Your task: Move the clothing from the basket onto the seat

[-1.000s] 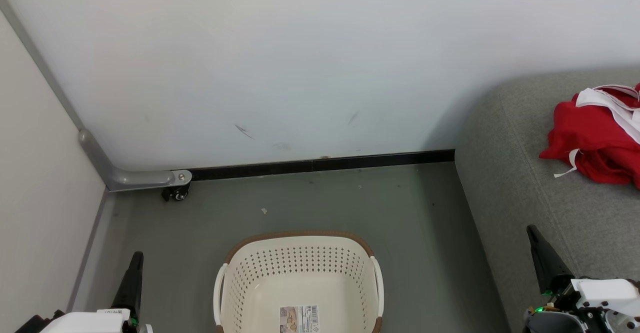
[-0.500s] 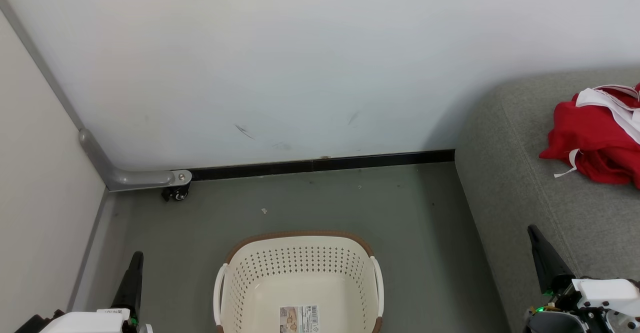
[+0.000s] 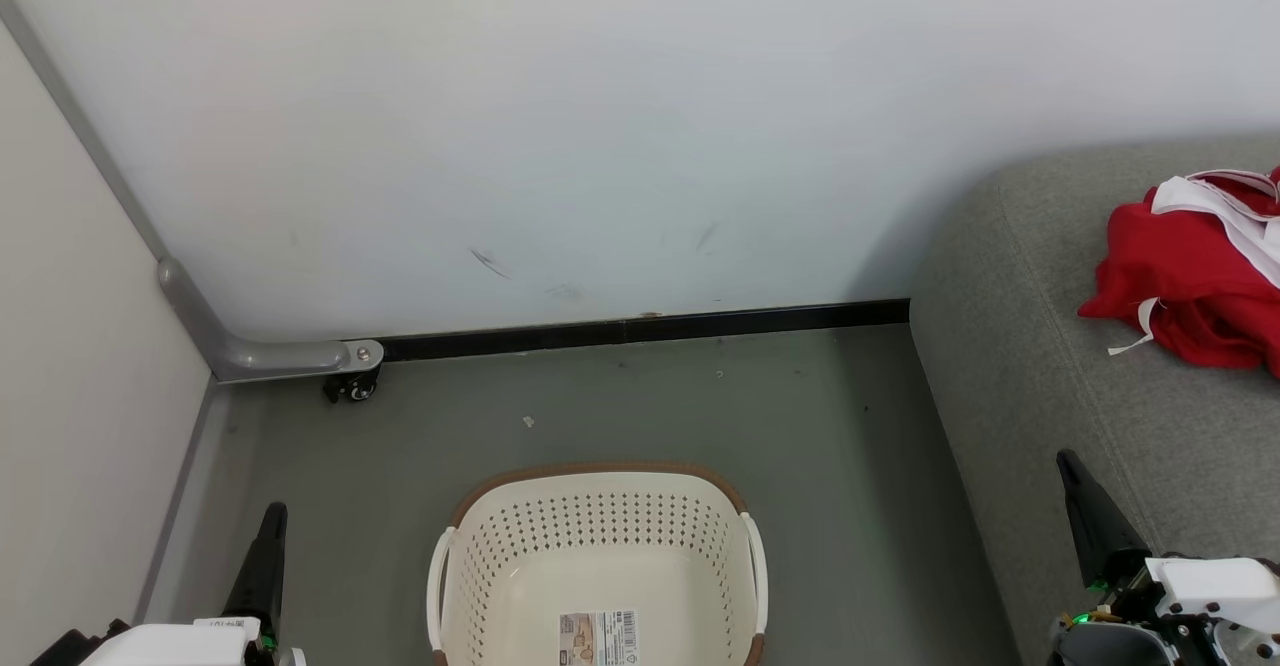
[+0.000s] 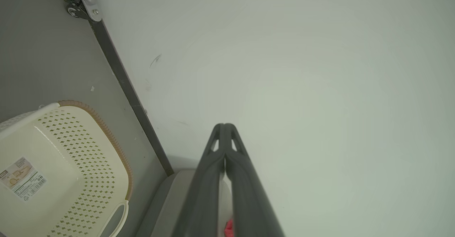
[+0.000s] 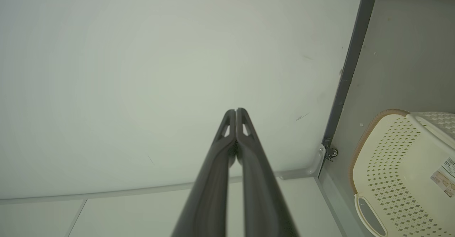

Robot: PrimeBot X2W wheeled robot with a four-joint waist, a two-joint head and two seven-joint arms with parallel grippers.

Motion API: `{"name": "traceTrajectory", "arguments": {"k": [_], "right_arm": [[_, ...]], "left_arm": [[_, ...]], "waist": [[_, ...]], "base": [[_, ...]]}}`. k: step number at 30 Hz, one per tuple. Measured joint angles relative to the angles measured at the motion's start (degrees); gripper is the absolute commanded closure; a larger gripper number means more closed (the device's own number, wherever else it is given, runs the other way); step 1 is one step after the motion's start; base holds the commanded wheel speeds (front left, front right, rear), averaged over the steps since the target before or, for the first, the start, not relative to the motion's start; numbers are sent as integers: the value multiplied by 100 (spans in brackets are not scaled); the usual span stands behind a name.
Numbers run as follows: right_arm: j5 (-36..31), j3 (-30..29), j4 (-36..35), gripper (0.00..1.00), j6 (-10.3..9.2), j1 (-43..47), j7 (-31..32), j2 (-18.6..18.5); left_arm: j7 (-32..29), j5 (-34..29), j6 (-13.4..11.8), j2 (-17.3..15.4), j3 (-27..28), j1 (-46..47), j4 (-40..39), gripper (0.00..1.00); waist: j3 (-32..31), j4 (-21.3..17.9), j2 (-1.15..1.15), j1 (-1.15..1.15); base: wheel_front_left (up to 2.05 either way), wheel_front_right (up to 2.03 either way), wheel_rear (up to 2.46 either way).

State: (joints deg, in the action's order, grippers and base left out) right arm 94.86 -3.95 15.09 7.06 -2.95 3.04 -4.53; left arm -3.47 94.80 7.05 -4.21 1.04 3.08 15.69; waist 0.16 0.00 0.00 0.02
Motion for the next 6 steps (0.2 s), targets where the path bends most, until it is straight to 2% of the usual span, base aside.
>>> {"name": "traceTrajectory", "arguments": {"k": [6], "right_arm": [[0, -5, 1, 100, 0, 0, 0, 0]], "left_arm": [[0, 0, 0, 2, 2, 3, 4, 100]], "waist": [[0, 0, 0, 0]], "base": [[0, 0, 0]]}}
